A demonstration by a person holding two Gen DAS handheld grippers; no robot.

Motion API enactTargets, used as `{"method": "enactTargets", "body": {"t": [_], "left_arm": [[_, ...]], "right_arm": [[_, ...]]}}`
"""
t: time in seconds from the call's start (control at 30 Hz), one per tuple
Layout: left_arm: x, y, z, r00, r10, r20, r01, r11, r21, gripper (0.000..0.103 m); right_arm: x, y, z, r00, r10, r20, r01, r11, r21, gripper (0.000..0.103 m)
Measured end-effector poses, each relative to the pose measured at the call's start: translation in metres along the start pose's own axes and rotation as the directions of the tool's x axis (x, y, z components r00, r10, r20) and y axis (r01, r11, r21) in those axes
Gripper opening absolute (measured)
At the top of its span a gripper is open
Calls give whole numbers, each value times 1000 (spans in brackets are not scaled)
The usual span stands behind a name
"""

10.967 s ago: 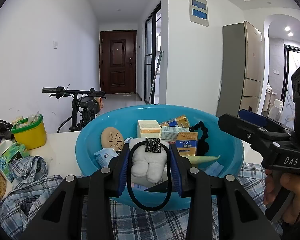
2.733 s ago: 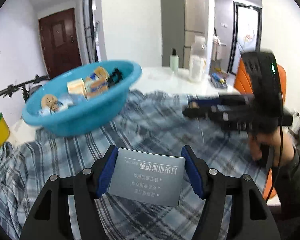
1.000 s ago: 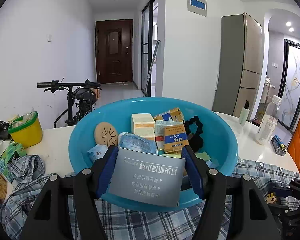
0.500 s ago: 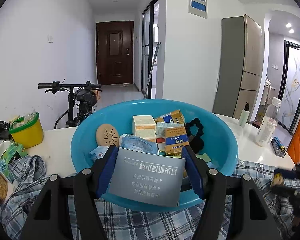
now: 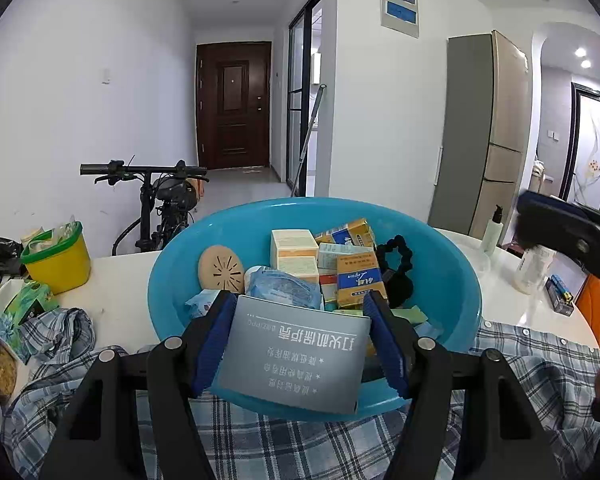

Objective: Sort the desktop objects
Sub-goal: 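Lower the card box into the basin with left while right carries the toy in, then open the left gripper releasing the card box while right releases the toy in the basin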

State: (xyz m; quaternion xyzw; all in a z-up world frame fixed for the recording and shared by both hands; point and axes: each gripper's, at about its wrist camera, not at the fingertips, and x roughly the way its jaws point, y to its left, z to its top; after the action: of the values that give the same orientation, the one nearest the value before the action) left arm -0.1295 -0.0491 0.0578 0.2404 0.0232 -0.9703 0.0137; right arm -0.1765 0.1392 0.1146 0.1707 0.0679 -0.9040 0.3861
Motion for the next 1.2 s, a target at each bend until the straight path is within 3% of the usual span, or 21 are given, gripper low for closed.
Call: {"method": "enactTargets", "body": {"t": [0.17, 0.43, 0.57, 0.93, 1.2], "left_arm": [[1, 2, 0, 1000, 7, -2, -7, 1000, -5, 68], [5, 5, -1, 1000, 21, 1, -21, 1000, -16, 68], [7, 3, -4, 1000, 29, 4, -29, 999, -16, 68], [7, 0, -3, 999, 46, 28, -46, 999, -9, 68], [-5, -3, -1, 993, 56, 105, -56, 998, -1, 68]], "right_arm": [[30, 3, 8, 1000, 29, -2, -29, 999, 23, 36], [65, 2, -9, 1000, -6, -29, 7, 1000, 25, 36], [69, -6, -21, 999, -1, -42, 3, 998, 62, 36], [69, -1, -24, 998, -40, -56, 41, 999, 12, 36], [70, 5, -25, 997, -41, -58, 41, 999, -10, 36]]}}
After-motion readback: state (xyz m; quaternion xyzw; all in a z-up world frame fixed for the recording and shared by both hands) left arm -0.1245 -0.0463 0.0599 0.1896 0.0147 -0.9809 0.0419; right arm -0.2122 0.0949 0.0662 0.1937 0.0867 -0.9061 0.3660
